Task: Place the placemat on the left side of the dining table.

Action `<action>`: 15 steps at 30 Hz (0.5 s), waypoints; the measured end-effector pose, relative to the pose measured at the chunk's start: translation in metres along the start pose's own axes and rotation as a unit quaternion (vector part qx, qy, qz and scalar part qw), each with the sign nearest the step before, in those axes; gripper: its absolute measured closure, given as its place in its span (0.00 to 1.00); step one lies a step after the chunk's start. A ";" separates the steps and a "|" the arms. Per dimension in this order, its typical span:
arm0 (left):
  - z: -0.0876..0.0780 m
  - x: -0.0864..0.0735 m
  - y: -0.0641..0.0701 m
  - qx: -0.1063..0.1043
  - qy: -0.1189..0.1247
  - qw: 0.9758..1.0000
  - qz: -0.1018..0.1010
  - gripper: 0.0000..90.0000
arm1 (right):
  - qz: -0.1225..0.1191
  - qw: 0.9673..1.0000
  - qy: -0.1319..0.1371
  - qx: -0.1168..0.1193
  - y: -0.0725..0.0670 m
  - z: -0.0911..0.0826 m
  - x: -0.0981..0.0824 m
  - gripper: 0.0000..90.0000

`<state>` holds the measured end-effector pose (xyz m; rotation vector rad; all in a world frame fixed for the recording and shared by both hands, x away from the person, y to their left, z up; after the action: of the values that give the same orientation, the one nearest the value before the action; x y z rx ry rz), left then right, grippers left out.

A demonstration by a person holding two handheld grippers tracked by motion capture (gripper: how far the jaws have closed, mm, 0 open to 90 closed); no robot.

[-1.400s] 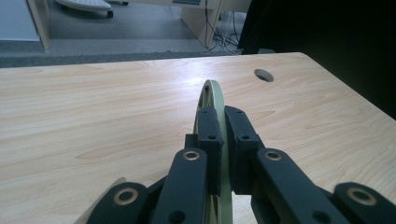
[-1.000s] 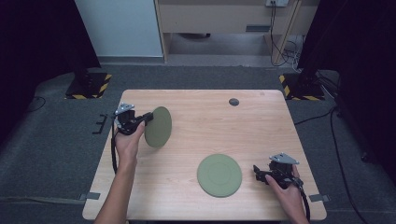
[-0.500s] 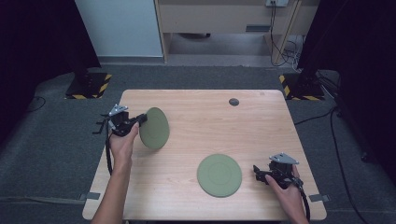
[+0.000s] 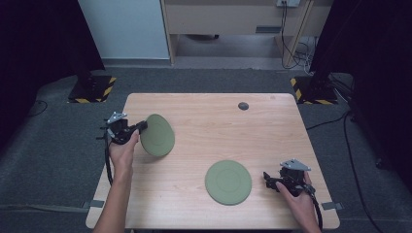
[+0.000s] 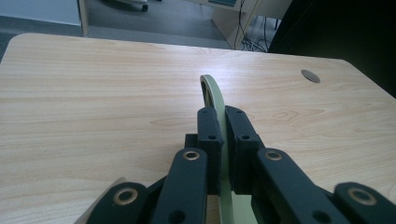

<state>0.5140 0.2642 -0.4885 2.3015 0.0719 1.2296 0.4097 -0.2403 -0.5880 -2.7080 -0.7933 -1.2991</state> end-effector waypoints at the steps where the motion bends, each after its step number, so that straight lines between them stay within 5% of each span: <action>1: 0.000 0.000 -0.002 0.002 0.000 1.000 0.000 0.95 | 0.000 1.000 0.000 0.000 0.000 0.000 0.000 0.07; 15: -0.002 -0.012 -0.029 0.012 0.000 1.000 -0.019 0.95 | -0.001 1.000 -0.003 0.000 0.000 0.000 0.000 0.07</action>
<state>0.5107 0.2870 -0.5107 2.3094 0.1319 1.2165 0.4095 -0.2401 -0.5883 -2.7125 -0.7961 -1.2929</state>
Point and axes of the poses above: each handheld gripper's, and its own axes: z roughly forward along the jaws, x roughly out of its top, y roughly to its right, the point moved 8 cm from there along z, roughly forward along the jaws, and after that the axes turned 13 degrees about -z, right-handed, at the moved point
